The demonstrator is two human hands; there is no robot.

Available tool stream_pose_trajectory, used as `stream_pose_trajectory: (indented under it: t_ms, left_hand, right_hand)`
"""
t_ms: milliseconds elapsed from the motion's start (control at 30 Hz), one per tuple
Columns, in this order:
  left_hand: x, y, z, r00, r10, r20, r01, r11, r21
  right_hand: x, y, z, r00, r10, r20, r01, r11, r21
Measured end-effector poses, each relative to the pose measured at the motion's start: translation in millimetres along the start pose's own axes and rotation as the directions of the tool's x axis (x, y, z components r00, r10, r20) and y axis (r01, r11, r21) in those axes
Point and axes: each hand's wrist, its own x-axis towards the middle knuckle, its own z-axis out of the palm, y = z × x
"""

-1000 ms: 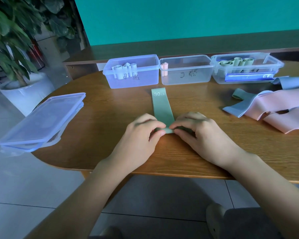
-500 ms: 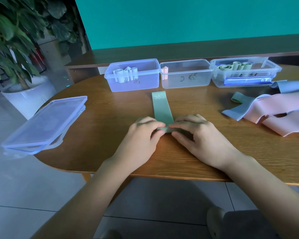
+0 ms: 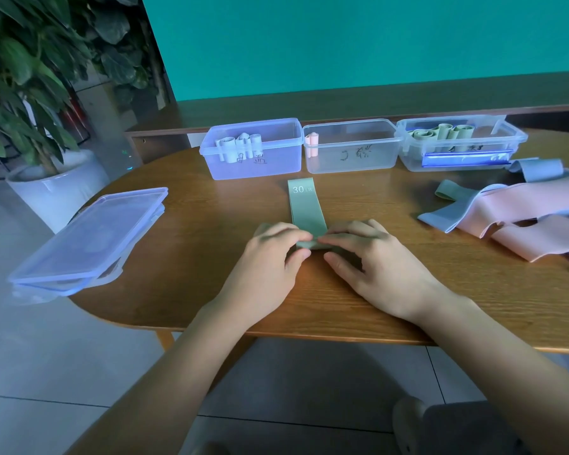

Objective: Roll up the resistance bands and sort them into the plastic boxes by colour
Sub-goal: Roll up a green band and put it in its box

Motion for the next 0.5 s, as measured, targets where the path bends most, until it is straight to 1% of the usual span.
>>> stream_pose_trajectory:
  t_ms: [133,267,400,500]
  left_hand:
    - [-0.8,2.8,-2.5,1.0,0.021,-0.022,-0.02,0.999,0.039]
    - [0.5,1.7,-1.4,1.0,0.015,-0.017,-0.015,1.0,0.025]
    - [5.7,-1.8,0.3,1.0,0.001,-0.016,-0.001,1.0,0.001]
    - [9.1,-4.0,1.6,1.0,-0.001,0.007,0.001,1.0,0.019]
  right_hand:
    - [2.7,1.9,0.0,0.999,0.027,0.041,-0.027,1.0,0.008]
    - [7.1,4.3,-0.7,0.998,0.04,0.055,-0.041,0.999,0.009]
    - [10.4,2.3,-1.3,1.0,0.016,0.023,-0.016,1.0,-0.002]
    - [13.8,2.3,-1.7,0.999,0.027,0.036,-0.027,1.0,0.002]
